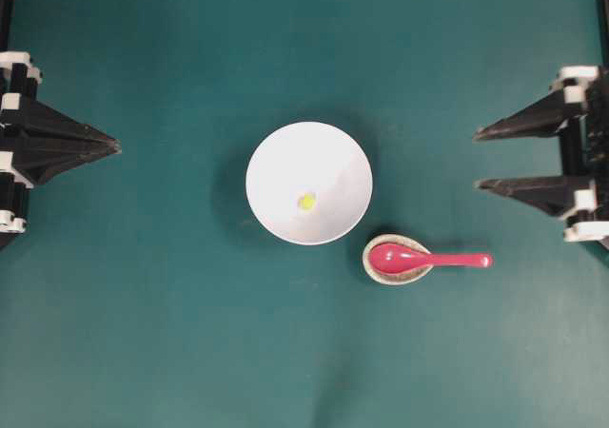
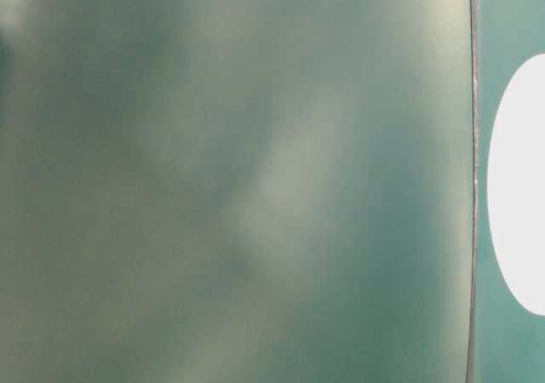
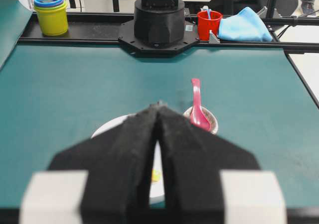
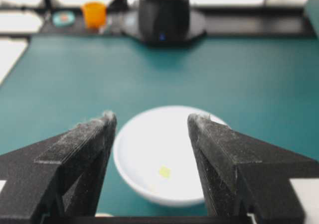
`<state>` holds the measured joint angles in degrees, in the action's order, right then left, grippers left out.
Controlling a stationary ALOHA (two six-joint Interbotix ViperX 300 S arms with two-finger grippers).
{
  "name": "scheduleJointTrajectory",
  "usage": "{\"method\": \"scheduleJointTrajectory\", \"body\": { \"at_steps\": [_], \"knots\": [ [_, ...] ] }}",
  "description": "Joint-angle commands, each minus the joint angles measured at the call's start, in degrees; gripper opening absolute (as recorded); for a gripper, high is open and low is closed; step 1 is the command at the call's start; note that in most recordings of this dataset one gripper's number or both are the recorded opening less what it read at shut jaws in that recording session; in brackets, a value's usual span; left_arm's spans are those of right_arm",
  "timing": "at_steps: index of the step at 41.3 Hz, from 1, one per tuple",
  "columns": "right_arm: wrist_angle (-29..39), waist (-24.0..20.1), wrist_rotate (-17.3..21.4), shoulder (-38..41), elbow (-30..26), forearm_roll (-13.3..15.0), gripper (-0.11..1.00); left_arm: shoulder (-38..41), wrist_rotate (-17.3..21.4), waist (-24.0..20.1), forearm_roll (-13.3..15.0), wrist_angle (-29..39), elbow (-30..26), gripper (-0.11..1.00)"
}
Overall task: Scoop the yellow hexagonal prism block from the bowl with a spoon using the right arm.
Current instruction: 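Move the right gripper toward the red spoon handle in the dish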
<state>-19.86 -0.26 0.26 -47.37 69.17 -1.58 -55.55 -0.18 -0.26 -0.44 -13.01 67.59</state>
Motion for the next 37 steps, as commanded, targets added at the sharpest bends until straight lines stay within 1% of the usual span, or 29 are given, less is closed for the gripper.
{"method": "scheduleJointTrajectory", "body": {
  "at_steps": [1, 3, 10, 14, 19, 27, 36, 37],
  "knots": [
    [-3.78, -0.09, 0.09, 3.16, 0.53, -1.58, 0.62, 0.26, 0.0, 0.0, -0.09, -0.44, -1.67, 0.0],
    [-5.89, -0.09, 0.09, 5.1, 1.32, -2.46, 0.62, 0.26, 0.0, -0.09, 0.0, -0.44, -1.67, 0.0],
    [-13.27, -1.23, 0.26, 11.6, 3.69, -3.87, 0.62, 0.35, 0.0, -0.09, -0.09, -0.44, -1.58, 0.0],
    [-17.31, -2.81, 0.35, 14.68, 4.57, -4.48, 0.62, 0.44, 0.0, 0.0, 0.0, -0.44, -1.58, 0.0],
    [-22.06, -5.01, 0.26, 18.46, 5.62, -5.98, 0.62, 0.53, 0.0, -0.09, -0.09, -0.44, -1.58, 0.0],
    [-28.92, -9.05, 0.35, 23.82, 7.56, -10.63, 0.62, 0.53, 0.0, 0.0, -0.09, -0.44, -1.49, 0.0],
    [-36.04, -15.21, 0.26, 29.53, 8.88, -17.23, 0.62, 0.62, 0.0, -0.09, -0.09, -0.53, -1.49, 0.0],
    [-36.65, -16.08, 0.26, 30.32, 8.96, -18.28, 0.62, 0.62, 0.0, -0.09, -0.09, -0.53, -1.58, 0.0]
  ]
}}
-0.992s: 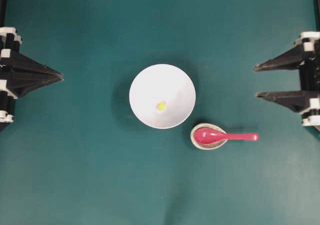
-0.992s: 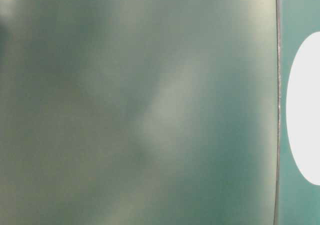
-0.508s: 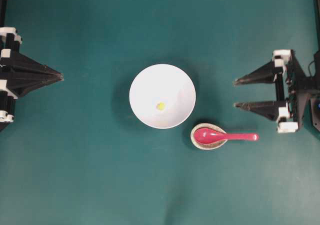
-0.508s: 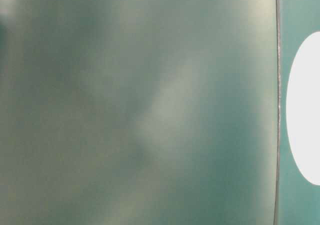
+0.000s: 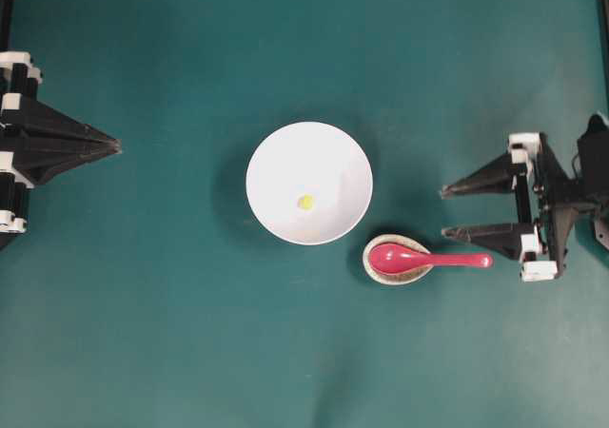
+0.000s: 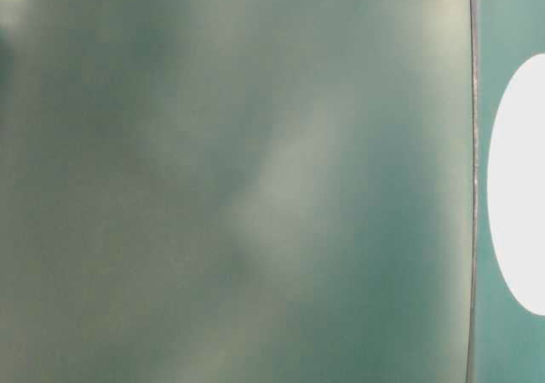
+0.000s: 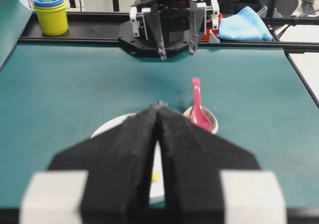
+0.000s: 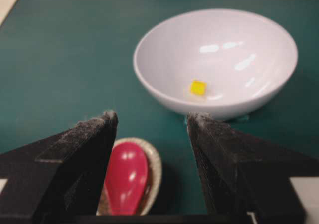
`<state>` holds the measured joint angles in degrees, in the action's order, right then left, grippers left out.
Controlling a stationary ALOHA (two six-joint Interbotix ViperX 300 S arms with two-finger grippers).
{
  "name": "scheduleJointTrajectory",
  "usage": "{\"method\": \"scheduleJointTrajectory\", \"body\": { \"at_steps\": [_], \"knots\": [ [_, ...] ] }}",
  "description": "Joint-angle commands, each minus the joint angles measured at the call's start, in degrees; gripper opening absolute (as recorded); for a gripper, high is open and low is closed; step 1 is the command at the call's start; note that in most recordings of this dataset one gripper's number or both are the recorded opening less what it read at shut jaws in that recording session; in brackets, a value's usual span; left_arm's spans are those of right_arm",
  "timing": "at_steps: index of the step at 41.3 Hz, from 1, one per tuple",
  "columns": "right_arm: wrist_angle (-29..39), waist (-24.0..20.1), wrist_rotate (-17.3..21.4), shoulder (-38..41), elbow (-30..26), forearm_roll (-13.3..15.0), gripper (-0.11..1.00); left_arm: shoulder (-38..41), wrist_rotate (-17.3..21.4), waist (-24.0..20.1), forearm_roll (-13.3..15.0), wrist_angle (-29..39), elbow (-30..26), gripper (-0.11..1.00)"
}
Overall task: Scoop the yellow hexagonal prism block from the bowl with a spoon using the right arm.
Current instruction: 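Move the right gripper toward the red spoon handle in the dish, then close the right gripper on the red spoon handle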
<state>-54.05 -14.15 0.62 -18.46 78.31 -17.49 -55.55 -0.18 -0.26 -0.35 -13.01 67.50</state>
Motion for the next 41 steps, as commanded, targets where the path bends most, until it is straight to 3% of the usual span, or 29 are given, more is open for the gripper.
{"method": "scheduleJointTrajectory", "body": {
  "at_steps": [1, 9, 13, 30, 41],
  "knots": [
    [-2.9, -2.72, -0.09, 1.93, -0.18, -2.99, 0.62, 0.62, 0.0, -0.09, -0.18, -0.53, -1.49, 0.0],
    [-6.94, -8.09, -0.09, 8.0, -0.44, -8.44, 0.62, 0.7, 0.0, 0.0, -0.18, -0.53, -1.41, 0.0],
    [-8.61, -10.11, -0.09, 10.55, -0.53, -9.84, 0.61, 0.7, 0.0, -0.09, -0.18, -0.53, -1.41, 0.0],
    [-10.28, -15.12, 0.09, 16.52, -0.88, -12.57, 0.61, 0.7, -0.09, 0.0, -0.18, -0.62, -1.49, 0.0],
    [-10.28, -18.37, 0.44, 19.42, -1.32, -16.26, 0.61, 0.7, -0.09, 0.0, -0.18, -0.79, -1.41, 0.0]
  ]
}}
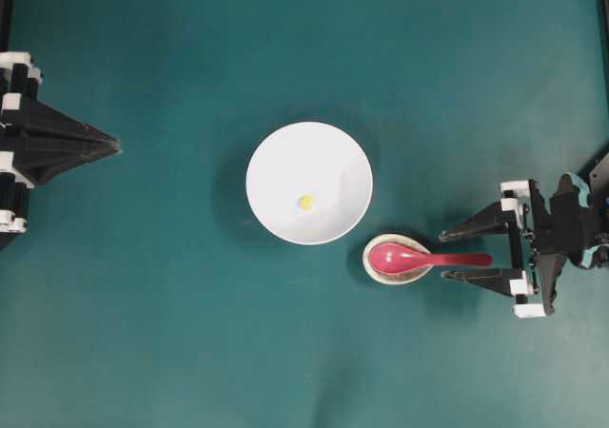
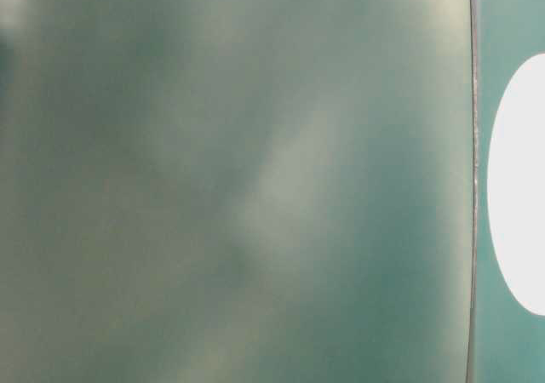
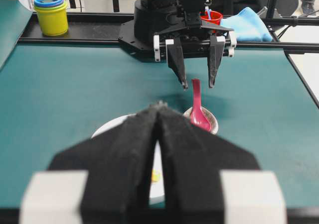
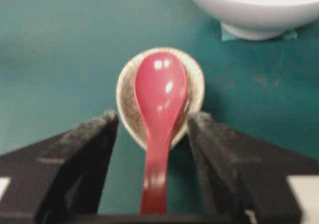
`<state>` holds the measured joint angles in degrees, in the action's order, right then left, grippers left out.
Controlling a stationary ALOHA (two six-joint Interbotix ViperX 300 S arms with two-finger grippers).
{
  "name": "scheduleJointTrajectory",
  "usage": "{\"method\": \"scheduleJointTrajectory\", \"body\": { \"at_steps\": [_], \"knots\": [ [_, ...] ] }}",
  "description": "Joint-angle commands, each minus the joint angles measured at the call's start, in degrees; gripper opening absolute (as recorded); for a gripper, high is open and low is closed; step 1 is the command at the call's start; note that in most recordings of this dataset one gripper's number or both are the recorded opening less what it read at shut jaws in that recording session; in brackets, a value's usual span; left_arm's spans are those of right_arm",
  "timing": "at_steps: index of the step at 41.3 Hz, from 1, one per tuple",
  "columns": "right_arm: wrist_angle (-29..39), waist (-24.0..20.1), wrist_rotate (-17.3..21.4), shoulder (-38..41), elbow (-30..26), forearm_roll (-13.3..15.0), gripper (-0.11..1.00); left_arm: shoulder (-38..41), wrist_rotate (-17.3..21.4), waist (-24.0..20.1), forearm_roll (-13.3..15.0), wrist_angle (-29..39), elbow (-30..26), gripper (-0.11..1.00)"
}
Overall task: Scoop the yellow hexagonal prism block from the bowl with a spoon using the right arm.
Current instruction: 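Close the right gripper on the red spoon handle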
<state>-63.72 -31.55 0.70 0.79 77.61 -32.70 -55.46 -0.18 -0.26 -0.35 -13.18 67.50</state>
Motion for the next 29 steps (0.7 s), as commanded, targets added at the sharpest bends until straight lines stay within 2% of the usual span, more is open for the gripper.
{"method": "scheduleJointTrajectory", "body": {
  "at_steps": [1, 9, 19, 29],
  "knots": [
    [-0.62, -1.23, 0.53, 0.44, -0.53, -1.32, 0.61, 0.62, -0.09, 0.0, -0.18, -0.62, -1.41, 0.0],
    [-1.41, -1.93, 2.99, 4.04, -0.97, -1.93, 0.61, 0.7, -0.09, 0.0, -0.18, -0.62, -1.41, 0.0],
    [-1.76, -2.11, 3.25, 7.91, -1.93, -2.02, 0.61, 0.7, -0.09, -0.09, -0.18, -0.62, -1.41, 0.0],
    [-2.81, -2.11, 3.25, 8.17, -1.67, -2.02, 0.61, 0.7, -0.09, -0.09, -0.18, -0.62, -1.41, 0.0]
  ]
}}
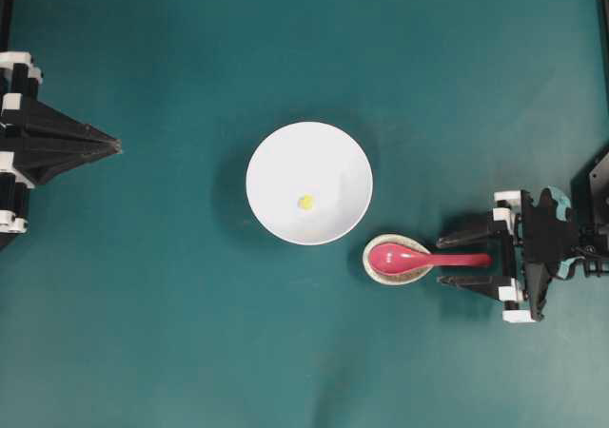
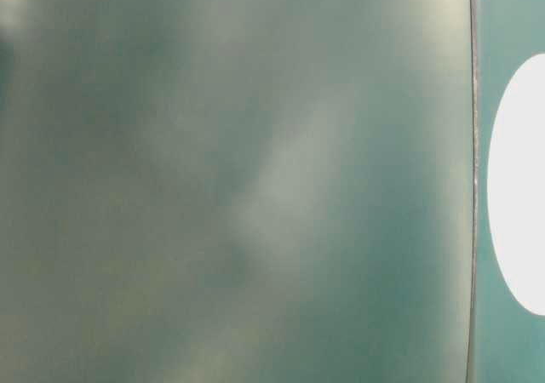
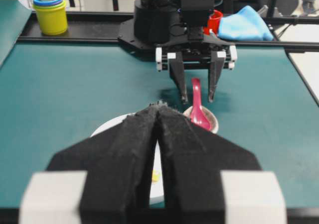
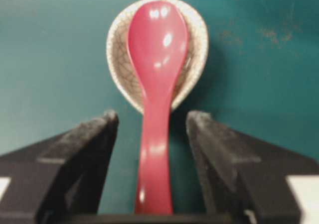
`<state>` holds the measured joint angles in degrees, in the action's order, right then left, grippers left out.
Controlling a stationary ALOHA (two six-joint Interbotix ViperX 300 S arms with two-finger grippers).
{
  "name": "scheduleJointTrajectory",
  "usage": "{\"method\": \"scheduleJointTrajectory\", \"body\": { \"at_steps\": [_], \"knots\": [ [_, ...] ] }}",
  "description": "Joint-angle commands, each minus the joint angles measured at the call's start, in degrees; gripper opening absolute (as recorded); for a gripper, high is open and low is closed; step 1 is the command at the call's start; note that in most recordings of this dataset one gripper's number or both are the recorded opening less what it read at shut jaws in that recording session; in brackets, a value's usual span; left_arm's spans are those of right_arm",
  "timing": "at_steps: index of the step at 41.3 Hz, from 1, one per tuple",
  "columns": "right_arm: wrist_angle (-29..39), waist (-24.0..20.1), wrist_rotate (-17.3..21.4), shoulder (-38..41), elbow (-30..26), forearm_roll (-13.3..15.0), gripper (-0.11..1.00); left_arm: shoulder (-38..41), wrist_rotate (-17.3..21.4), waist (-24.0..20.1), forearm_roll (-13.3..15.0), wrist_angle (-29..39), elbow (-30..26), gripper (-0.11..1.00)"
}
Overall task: Scoop the yellow hexagonal prism block from the bowl with a spoon using the right arm.
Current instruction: 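Close the right gripper on the red spoon handle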
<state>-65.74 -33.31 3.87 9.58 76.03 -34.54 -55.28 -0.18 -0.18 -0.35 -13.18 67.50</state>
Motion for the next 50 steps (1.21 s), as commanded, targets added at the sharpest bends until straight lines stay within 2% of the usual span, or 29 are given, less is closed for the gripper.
{"method": "scheduleJointTrajectory", "body": {
  "at_steps": [1, 50],
  "knots": [
    [-0.79, -0.26, 0.18, -0.7, 0.0, -0.18, 0.61, 0.53, -0.09, -0.18, -0.18, -0.62, -1.41, 0.0],
    [-0.79, -0.35, -0.97, -0.7, 0.88, 0.7, 0.49, 0.53, -0.09, -0.09, -0.18, -0.62, -1.41, 0.0]
  ]
}}
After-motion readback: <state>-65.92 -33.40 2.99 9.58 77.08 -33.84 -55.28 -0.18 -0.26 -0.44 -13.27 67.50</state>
